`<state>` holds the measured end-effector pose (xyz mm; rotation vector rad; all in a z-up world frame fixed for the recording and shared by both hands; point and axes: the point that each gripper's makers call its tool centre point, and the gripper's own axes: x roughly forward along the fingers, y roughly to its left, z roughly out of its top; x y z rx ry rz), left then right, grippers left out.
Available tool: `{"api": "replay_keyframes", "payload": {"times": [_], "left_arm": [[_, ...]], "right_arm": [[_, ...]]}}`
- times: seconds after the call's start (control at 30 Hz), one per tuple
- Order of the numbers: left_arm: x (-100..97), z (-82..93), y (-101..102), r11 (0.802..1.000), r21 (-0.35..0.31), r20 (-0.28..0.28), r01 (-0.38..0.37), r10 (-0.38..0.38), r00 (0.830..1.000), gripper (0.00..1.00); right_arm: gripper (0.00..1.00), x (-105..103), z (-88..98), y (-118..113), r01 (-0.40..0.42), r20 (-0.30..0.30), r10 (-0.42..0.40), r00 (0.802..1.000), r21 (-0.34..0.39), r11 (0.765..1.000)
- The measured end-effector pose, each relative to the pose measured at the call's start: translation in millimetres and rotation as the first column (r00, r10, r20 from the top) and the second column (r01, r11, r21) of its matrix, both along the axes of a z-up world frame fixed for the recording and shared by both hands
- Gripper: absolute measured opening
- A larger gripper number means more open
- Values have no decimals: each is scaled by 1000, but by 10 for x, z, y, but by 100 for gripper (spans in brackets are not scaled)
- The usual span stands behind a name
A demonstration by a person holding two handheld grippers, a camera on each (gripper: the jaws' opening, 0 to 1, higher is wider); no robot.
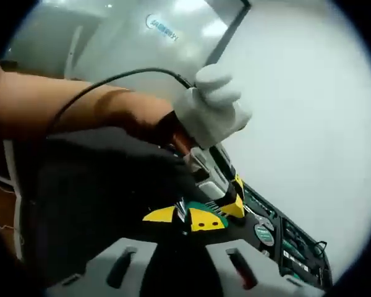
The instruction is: Pick up the tools and put them into their designated positions in the toolbox.
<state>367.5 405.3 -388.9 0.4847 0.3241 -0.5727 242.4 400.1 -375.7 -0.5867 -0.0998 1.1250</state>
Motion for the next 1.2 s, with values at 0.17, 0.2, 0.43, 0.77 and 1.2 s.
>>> {"api": "replay_keyframes", "payload": {"times": [0.17,0.2,0.43,0.77,1.2], "left_arm": [[-61,-42,49,986,164,12,33,-35,999,4],[-77,-19,40,987,156,7,30,-31,999,4],[-98,-103,-80,955,280,-65,101,-86,994,4],[-224,-71,132,957,283,-60,61,-46,997,4],[-223,-67,373,968,244,-1,-66,68,998,4]], "right_arm": [[5,27,20,-79,7,90,0,996,-74,997],[5,39,3,-93,15,93,-8,996,-82,996],[0,200,-16,-279,70,89,-60,994,-115,991],[8,34,37,-222,-8,-74,7,997,-12,1000],[0,879,-120,-259,69,-105,-78,991,-83,994]]}}
